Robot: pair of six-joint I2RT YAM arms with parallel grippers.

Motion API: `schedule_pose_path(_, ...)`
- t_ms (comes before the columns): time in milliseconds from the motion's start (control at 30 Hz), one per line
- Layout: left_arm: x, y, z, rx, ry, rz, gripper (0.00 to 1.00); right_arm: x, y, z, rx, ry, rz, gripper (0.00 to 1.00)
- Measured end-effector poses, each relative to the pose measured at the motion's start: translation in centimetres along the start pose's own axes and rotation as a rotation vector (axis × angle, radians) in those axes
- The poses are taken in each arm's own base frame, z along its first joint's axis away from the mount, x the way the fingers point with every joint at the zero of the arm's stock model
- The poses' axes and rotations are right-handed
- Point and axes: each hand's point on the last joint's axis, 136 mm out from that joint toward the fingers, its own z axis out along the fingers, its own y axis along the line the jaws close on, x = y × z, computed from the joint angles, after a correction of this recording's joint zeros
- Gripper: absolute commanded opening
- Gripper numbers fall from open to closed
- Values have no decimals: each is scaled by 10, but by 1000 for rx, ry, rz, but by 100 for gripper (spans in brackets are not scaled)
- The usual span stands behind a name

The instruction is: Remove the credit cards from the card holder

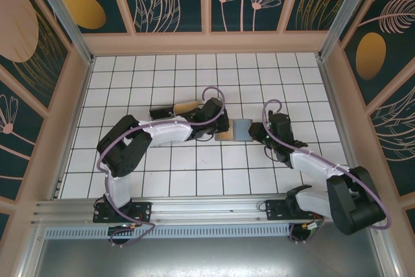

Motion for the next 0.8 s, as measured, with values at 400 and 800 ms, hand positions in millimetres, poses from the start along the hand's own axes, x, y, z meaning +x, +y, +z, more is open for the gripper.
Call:
schedule_pose_path(400, 1, 26, 1, -108, -7, -1, 0, 11, 30, 25, -96, 101, -19, 19)
schedule_pose_path(800, 17, 44, 16, -156, 42, 0, 0, 25, 45, 54, -114, 202, -23, 15)
